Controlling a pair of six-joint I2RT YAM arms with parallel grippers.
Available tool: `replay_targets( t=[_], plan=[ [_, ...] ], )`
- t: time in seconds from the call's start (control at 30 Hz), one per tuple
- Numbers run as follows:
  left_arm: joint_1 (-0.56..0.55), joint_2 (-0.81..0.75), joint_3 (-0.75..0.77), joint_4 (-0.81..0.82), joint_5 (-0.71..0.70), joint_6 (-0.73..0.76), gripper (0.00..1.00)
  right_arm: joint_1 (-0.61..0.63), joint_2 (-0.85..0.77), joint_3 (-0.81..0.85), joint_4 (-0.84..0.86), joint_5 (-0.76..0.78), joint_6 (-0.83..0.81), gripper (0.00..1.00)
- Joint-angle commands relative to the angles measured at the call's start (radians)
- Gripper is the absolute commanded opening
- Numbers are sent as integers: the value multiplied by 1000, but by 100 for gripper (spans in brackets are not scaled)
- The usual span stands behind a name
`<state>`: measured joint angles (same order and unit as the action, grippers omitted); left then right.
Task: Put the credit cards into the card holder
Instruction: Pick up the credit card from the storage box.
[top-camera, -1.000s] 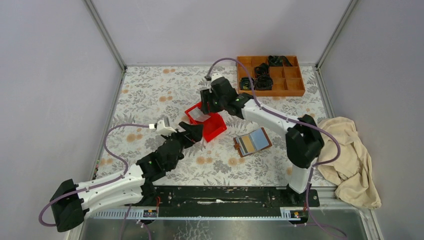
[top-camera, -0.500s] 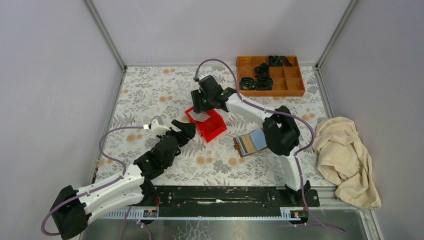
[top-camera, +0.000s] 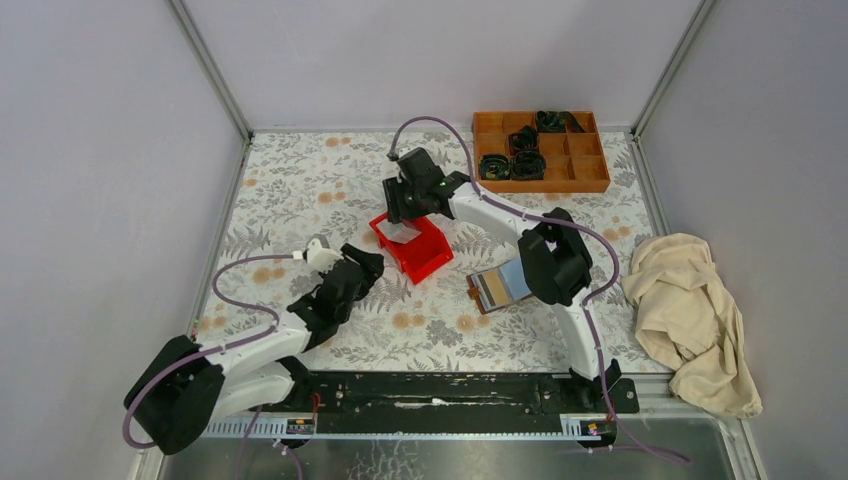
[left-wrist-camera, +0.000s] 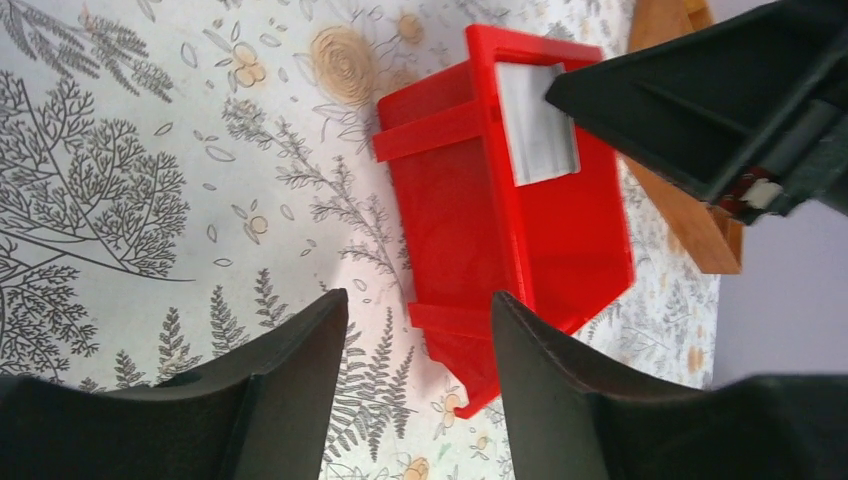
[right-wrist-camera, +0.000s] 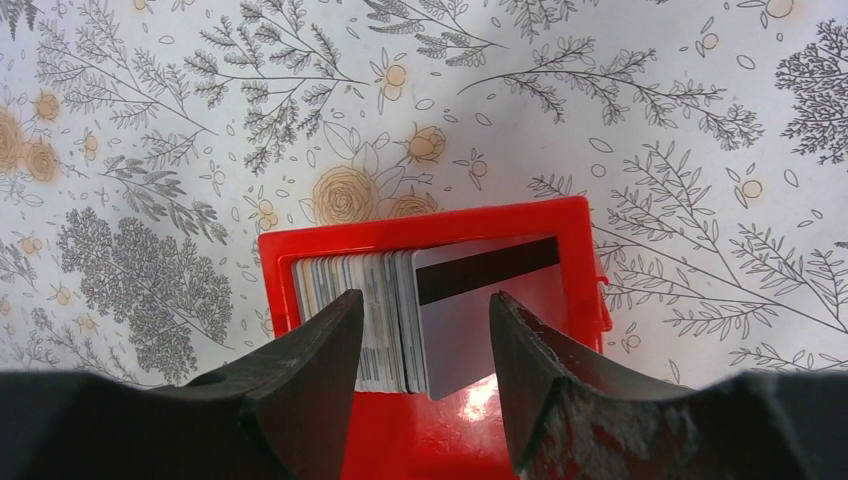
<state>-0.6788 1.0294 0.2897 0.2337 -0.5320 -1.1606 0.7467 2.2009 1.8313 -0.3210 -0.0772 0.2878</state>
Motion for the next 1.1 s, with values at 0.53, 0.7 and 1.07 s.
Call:
replay_targets(
  t=[0.53, 0.7, 1.07],
  plan=[
    [82, 366, 127, 205, 148, -36, 54, -14, 8, 19, -13, -107, 28, 40],
    [89, 383, 132, 215, 157, -32, 55, 1, -16, 29, -18, -101, 31, 34],
    [98, 398, 143, 220, 175, -20, 54, 33, -47, 56, -42, -80, 35, 30]
  ],
)
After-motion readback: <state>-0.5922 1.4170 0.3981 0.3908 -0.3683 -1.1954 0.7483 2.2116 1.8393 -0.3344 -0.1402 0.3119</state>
